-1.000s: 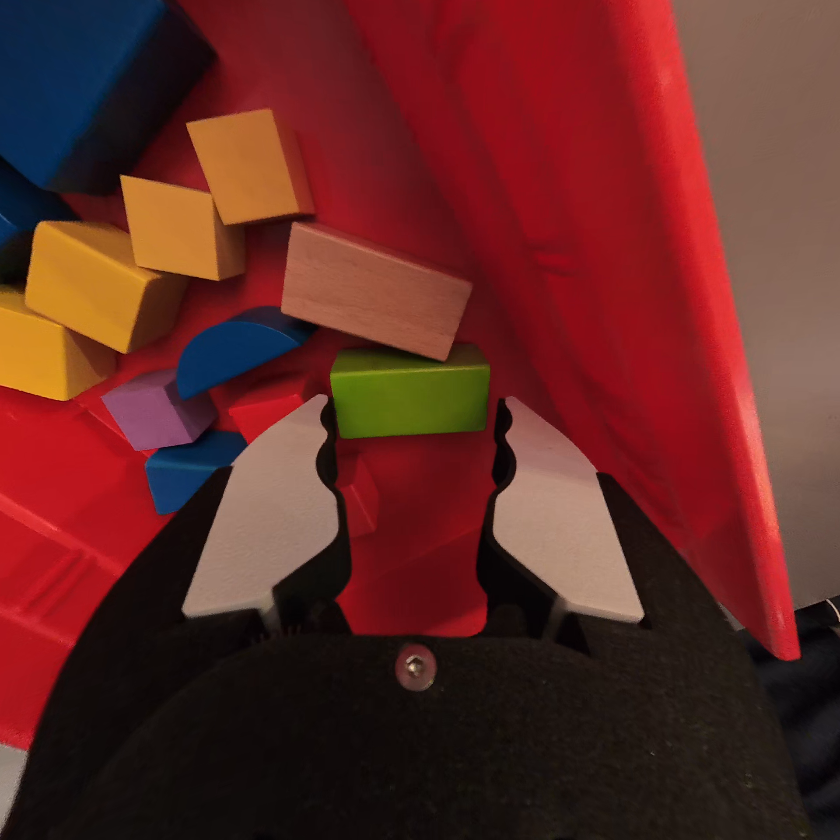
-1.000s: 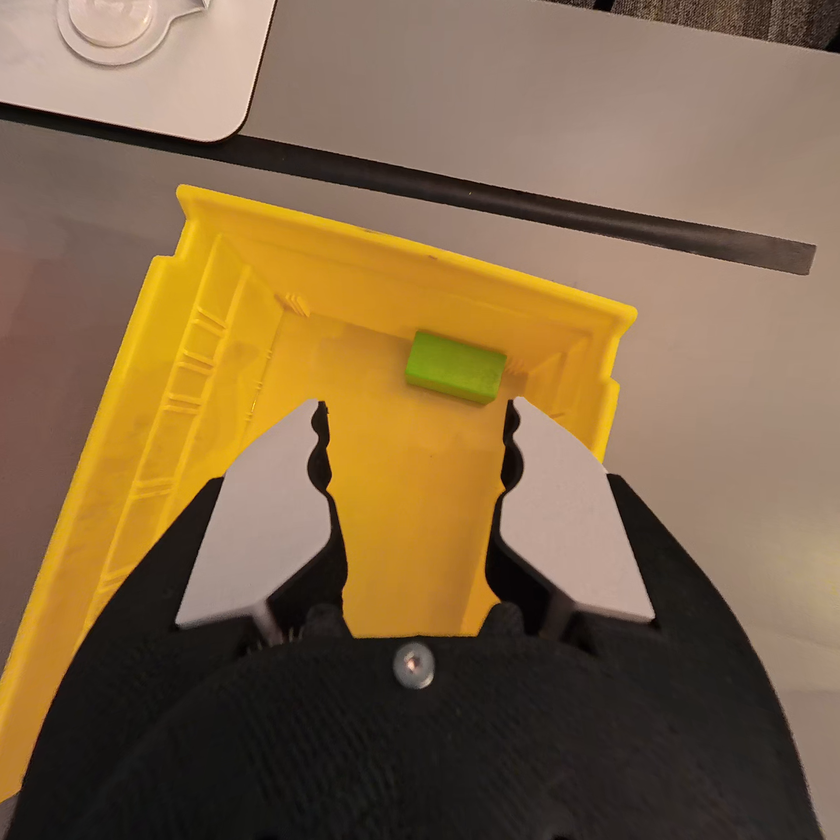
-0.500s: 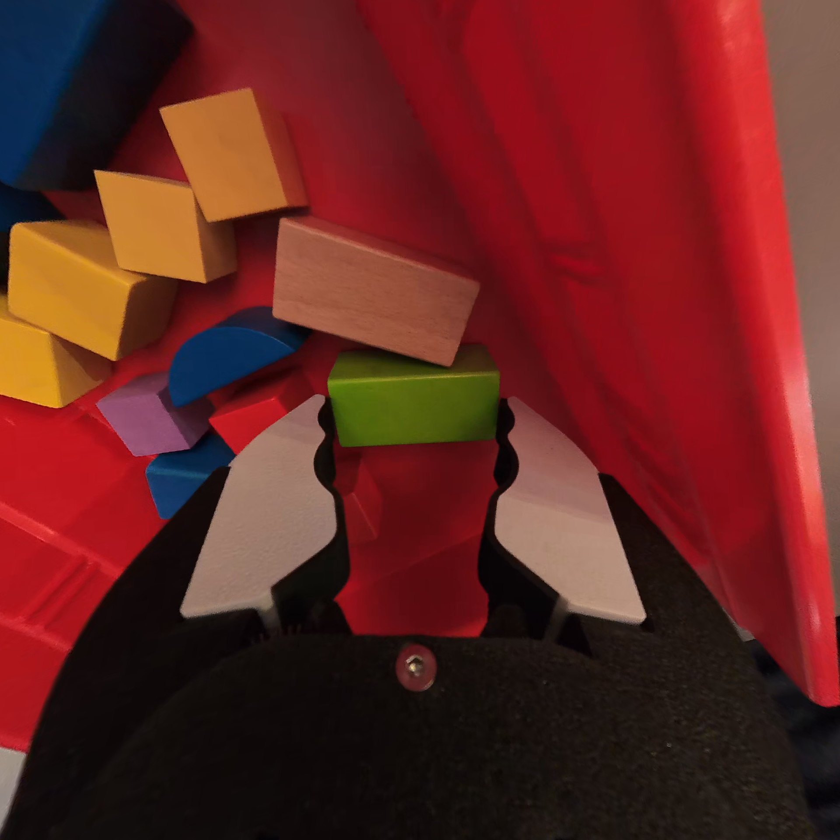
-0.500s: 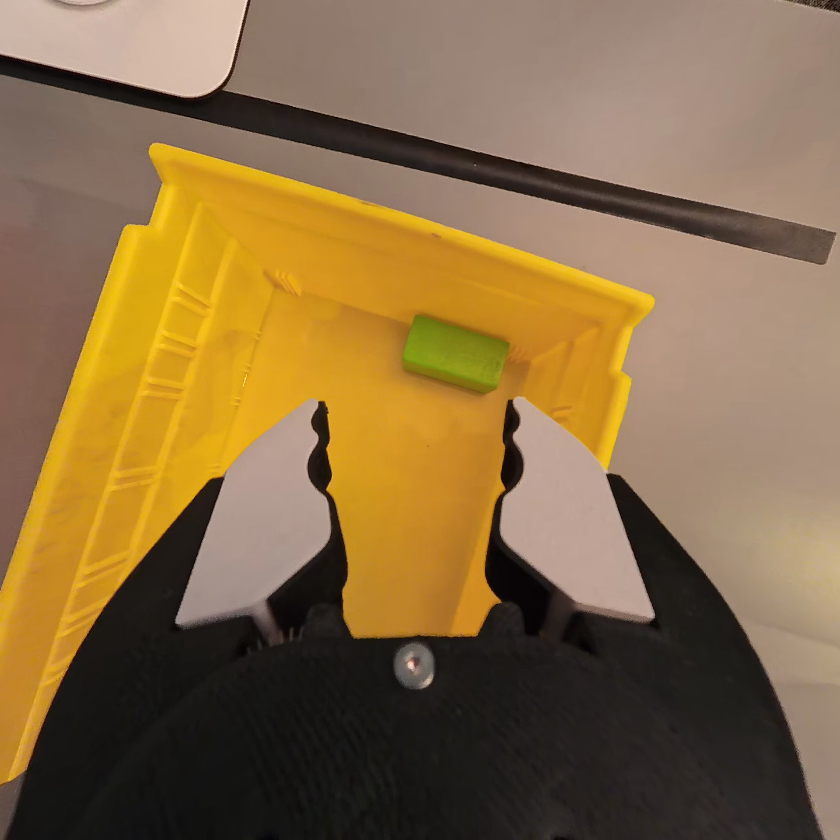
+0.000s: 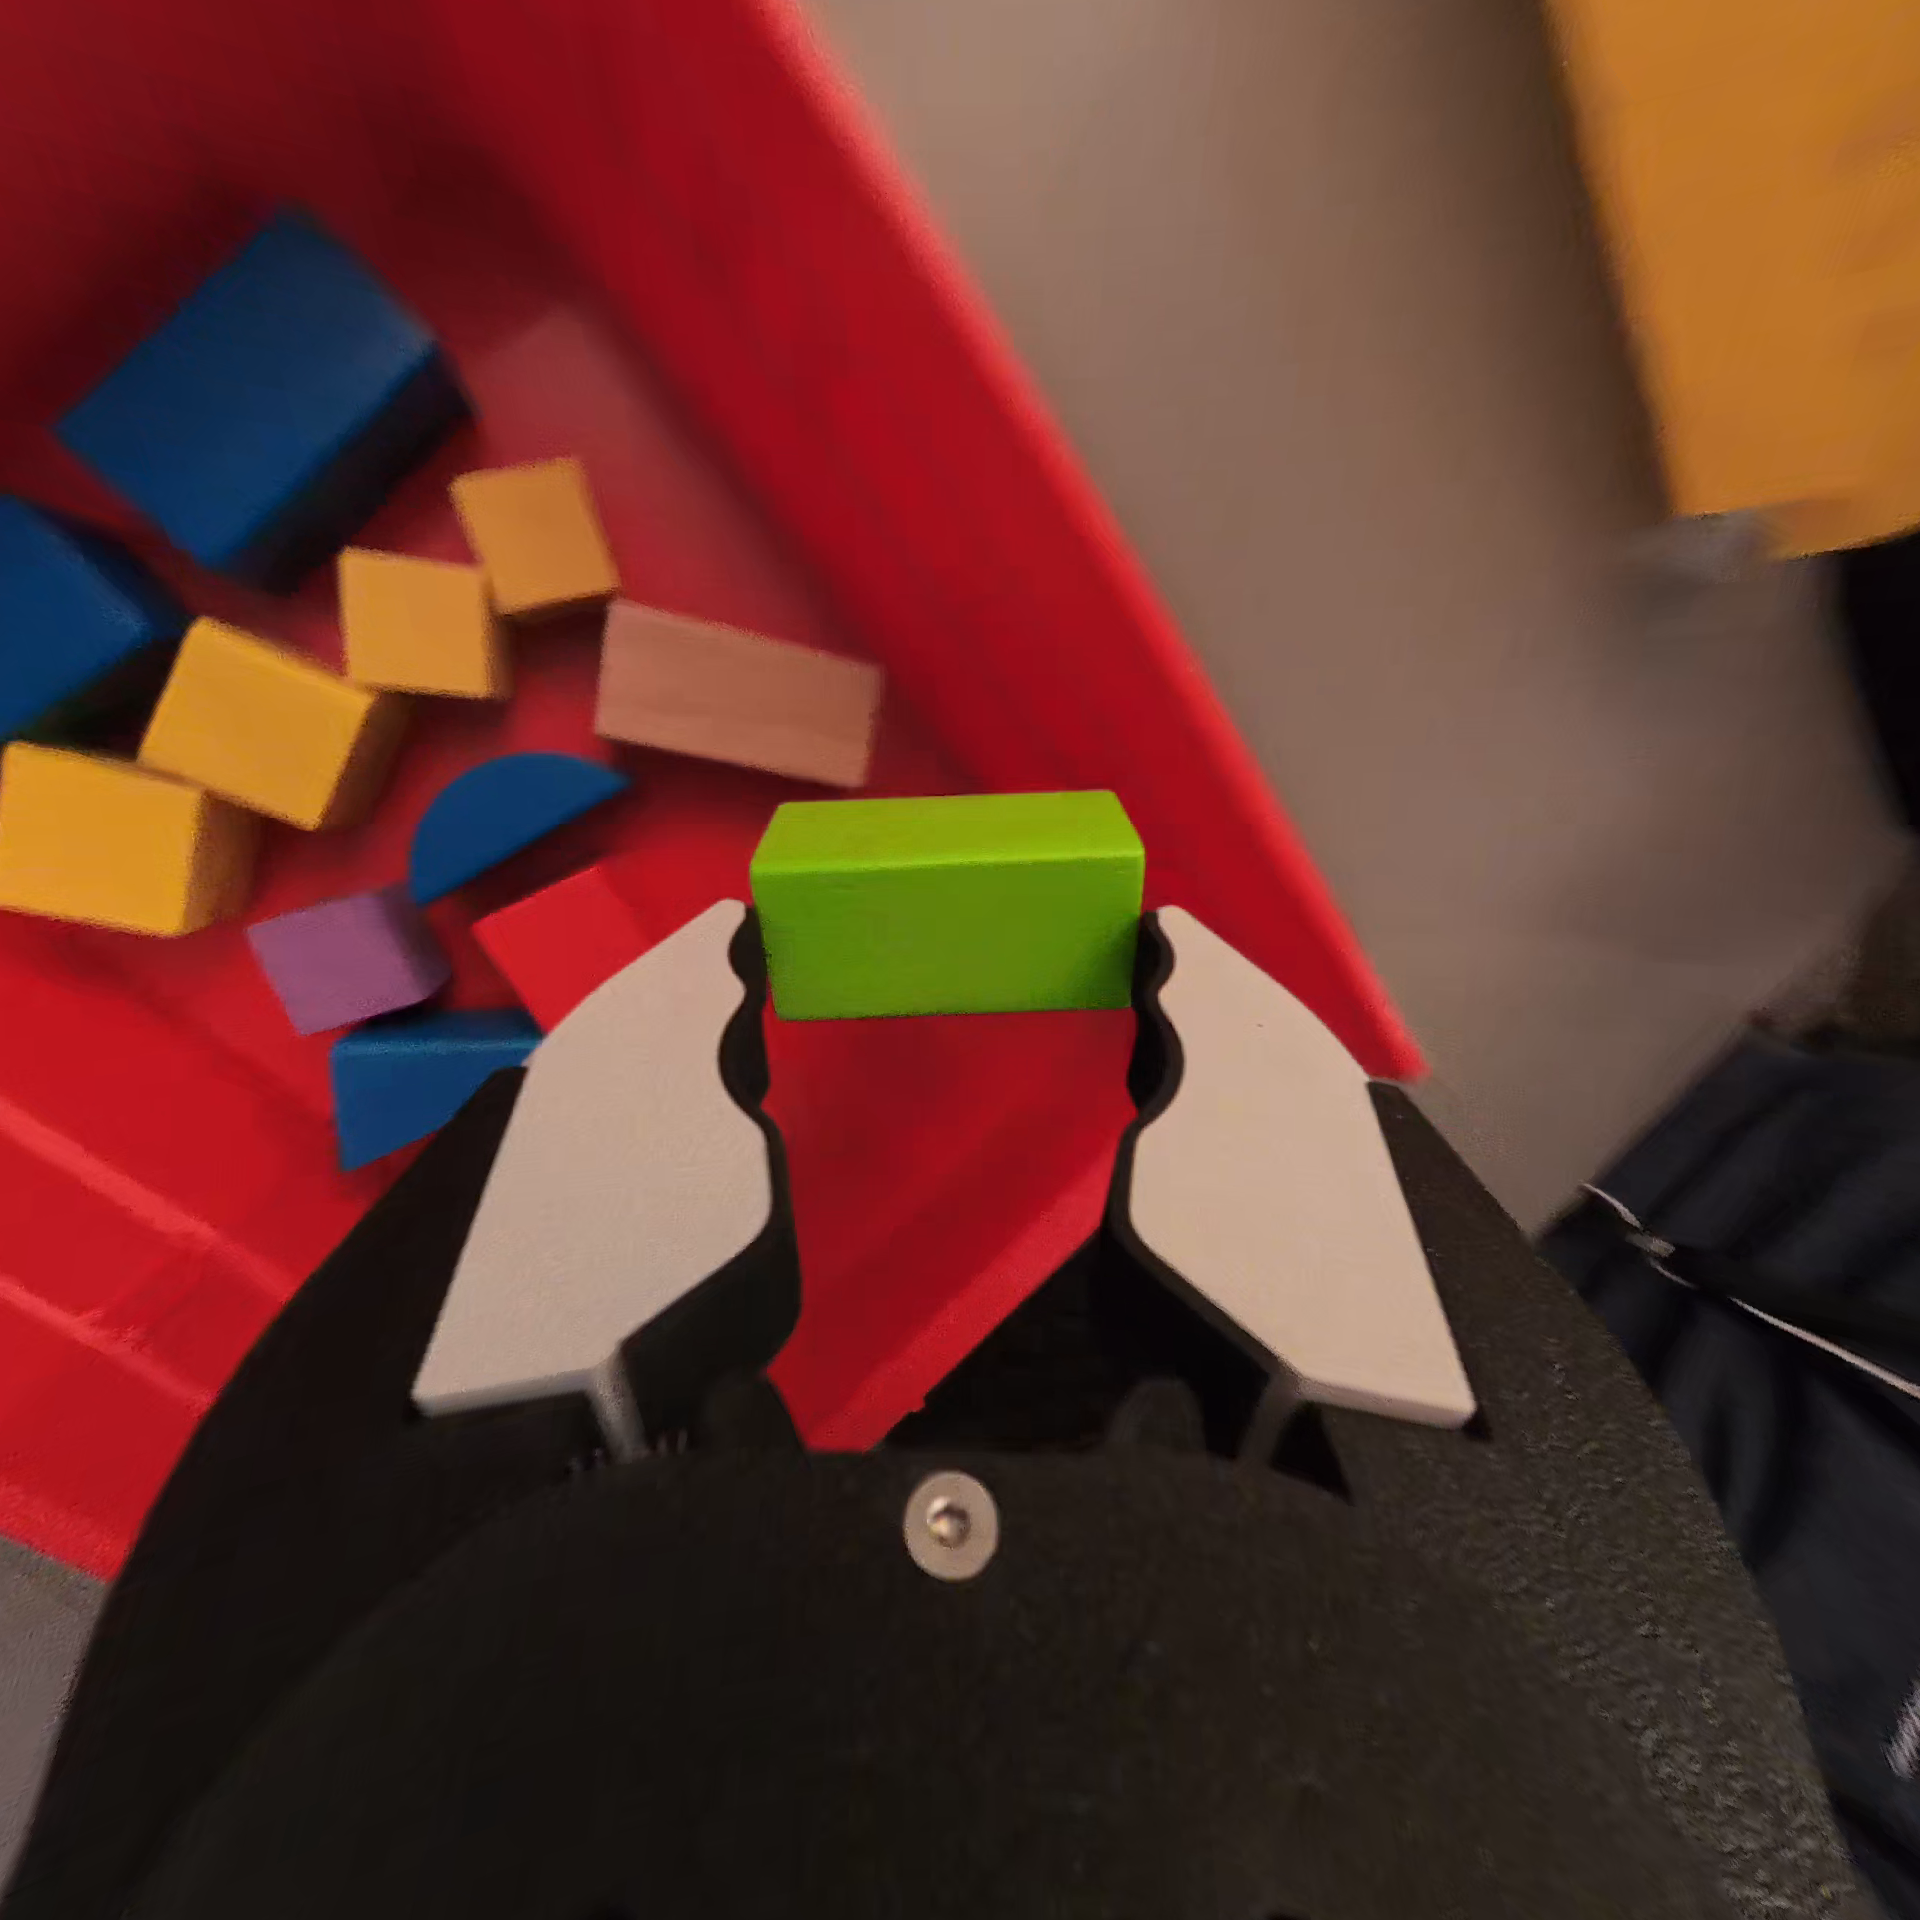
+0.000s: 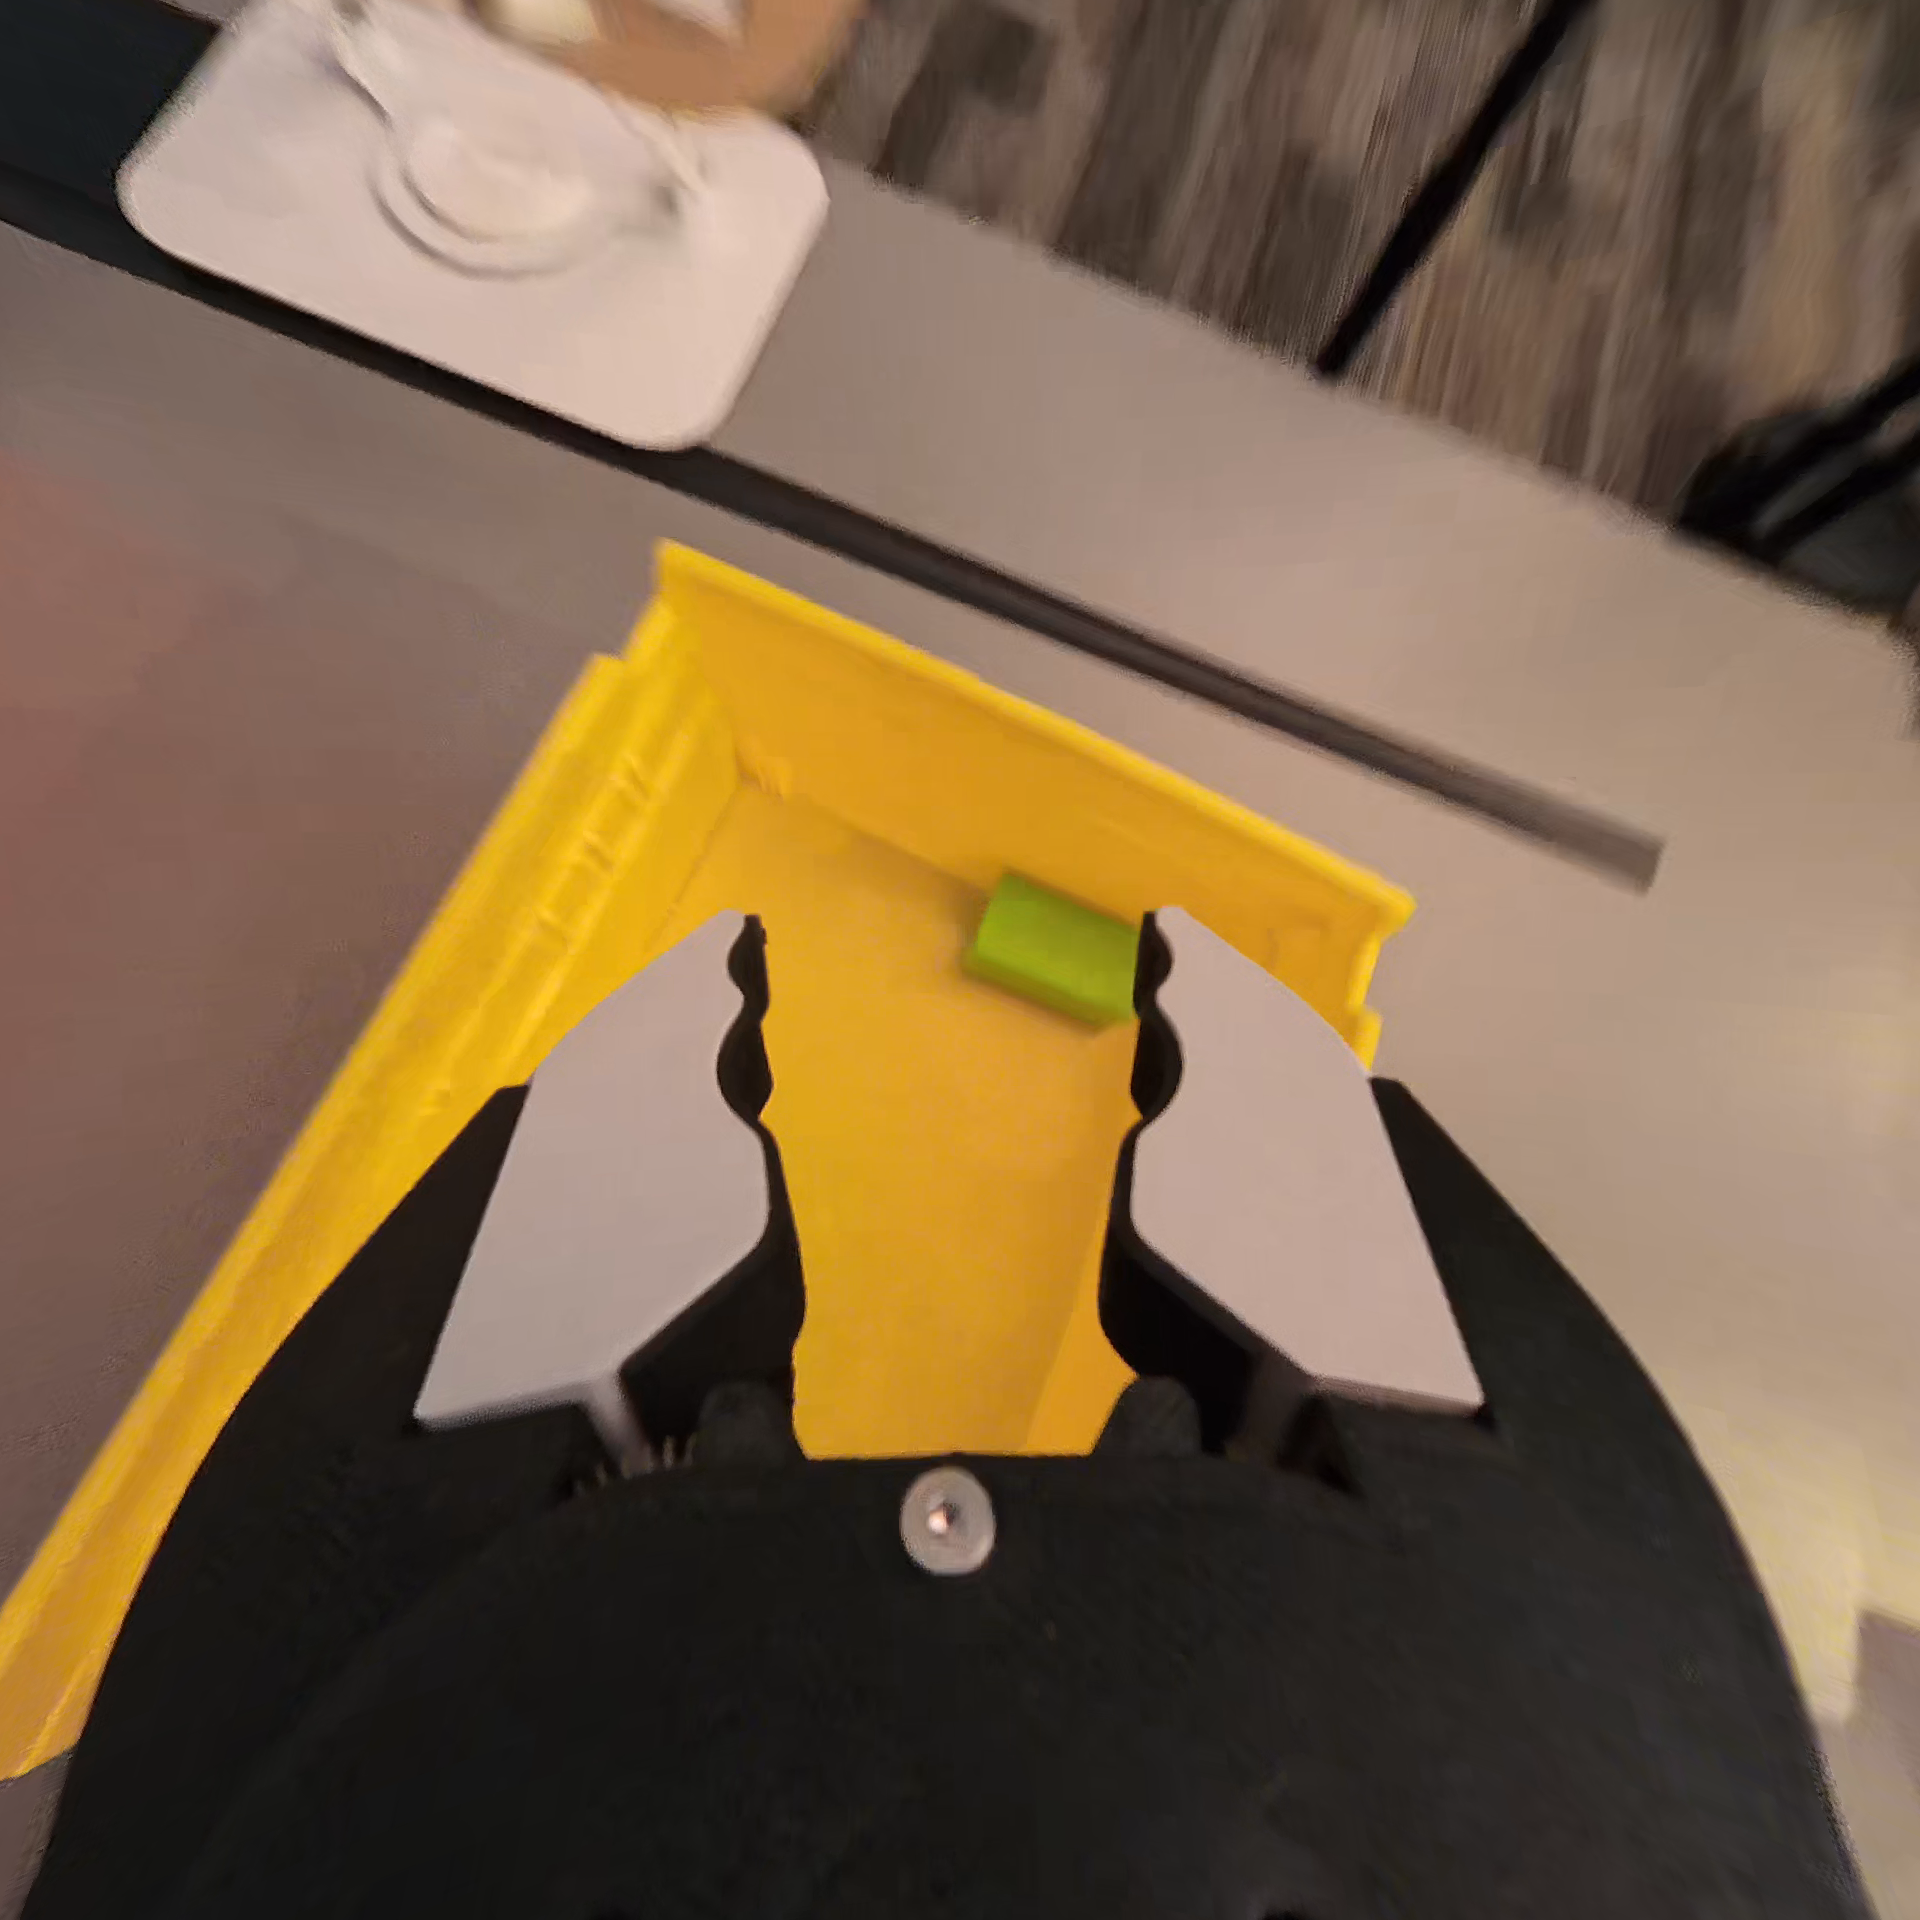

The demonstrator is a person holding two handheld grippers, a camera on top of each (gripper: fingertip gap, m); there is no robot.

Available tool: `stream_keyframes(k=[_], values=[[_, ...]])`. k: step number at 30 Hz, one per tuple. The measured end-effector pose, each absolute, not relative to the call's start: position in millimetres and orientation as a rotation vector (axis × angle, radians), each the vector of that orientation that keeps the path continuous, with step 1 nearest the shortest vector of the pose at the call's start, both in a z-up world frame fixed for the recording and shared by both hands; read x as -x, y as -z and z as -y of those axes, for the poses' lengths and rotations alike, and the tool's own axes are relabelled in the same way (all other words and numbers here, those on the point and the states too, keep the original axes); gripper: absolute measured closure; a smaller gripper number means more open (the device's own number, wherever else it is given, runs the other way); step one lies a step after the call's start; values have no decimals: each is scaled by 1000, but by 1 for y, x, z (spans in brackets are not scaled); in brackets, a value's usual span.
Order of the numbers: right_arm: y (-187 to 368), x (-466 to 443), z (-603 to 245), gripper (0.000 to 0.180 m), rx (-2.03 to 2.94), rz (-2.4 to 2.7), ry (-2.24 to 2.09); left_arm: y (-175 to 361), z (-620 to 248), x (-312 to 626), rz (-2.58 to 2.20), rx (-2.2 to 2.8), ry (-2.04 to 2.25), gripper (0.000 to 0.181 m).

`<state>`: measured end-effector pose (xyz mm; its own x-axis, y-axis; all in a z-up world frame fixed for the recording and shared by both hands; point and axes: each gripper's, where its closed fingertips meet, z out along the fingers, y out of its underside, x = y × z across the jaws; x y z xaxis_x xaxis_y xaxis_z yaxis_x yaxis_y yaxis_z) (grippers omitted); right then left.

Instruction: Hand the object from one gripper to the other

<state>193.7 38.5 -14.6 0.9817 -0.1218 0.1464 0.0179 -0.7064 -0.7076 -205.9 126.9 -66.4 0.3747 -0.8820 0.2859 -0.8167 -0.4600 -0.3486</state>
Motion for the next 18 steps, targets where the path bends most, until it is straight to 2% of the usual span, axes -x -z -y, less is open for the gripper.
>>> stream_keyframes(k=[3, 5, 8, 10, 13, 18], values=[[-30, -143, -53, 112, 2125, 243, 329, 24, -94, 201, -1661, 2247, 1000, 112], [-45, -68, -54, 114, 1947, 607, 212, 5, -65, 199, -1803, 2077, 1166, 113], [-41, 54, -22, 120, 1640, 1134, -27, -11, -26, 193, -2024, 1837, 1352, 113], [-32, 107, 0, 125, 1451, 1355, -25, -15, -4, 188, -2141, 1716, 1433, 113], [-26, 154, 20, 130, 1216, 1490, 65, -13, 19, 183, -2286, 1600, 1482, 113], [-24, 180, 38, 130, 1142, 1539, 7, -8, 40, 180, -2418, 1515, 1502, 113]])
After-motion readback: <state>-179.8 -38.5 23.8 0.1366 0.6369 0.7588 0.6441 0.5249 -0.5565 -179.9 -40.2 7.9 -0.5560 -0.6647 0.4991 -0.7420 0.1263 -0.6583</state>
